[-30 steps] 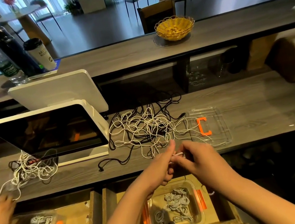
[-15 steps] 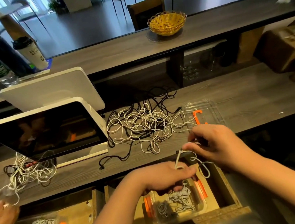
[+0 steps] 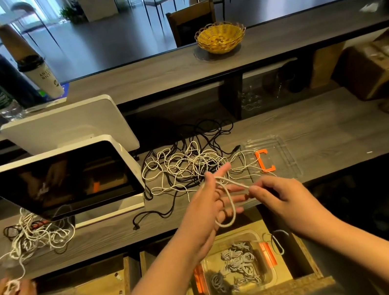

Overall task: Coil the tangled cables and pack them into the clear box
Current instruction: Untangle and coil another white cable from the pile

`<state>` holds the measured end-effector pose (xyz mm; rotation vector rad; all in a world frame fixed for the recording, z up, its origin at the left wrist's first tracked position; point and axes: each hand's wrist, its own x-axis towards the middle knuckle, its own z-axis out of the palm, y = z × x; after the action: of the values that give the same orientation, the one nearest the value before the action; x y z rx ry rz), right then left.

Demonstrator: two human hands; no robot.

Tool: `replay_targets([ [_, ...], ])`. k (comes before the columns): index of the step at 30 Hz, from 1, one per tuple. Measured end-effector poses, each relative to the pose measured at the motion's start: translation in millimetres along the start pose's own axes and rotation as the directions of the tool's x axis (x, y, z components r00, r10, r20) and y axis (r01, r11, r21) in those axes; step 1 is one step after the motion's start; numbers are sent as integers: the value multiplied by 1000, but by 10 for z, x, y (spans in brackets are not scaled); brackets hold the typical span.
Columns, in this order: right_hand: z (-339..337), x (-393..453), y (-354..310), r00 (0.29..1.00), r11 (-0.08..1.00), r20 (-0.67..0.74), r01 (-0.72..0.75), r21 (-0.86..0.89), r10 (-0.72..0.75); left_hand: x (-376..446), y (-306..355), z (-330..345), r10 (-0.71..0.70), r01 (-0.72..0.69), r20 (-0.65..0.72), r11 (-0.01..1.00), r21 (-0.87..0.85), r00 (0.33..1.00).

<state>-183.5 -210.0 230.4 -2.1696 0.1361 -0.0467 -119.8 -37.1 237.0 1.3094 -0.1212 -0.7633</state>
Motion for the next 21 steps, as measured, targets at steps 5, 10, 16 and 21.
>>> replay_targets([
  [5,141,-31,-67,999,998,6,-41,49,41,11,-8,9,28,-42,-50,954,-296,998],
  [10,258,8,-54,993,994,44,-113,-5,113,120,-2,-100,72,-109,-121,934,-340,990],
  [16,356,-106,3,970,980,137,-198,-19,198,234,26,-344,76,-191,-283,894,-406,956],
  [21,474,-151,-31,958,980,205,-191,-56,198,296,20,-384,66,-202,-313,883,-424,947],
])
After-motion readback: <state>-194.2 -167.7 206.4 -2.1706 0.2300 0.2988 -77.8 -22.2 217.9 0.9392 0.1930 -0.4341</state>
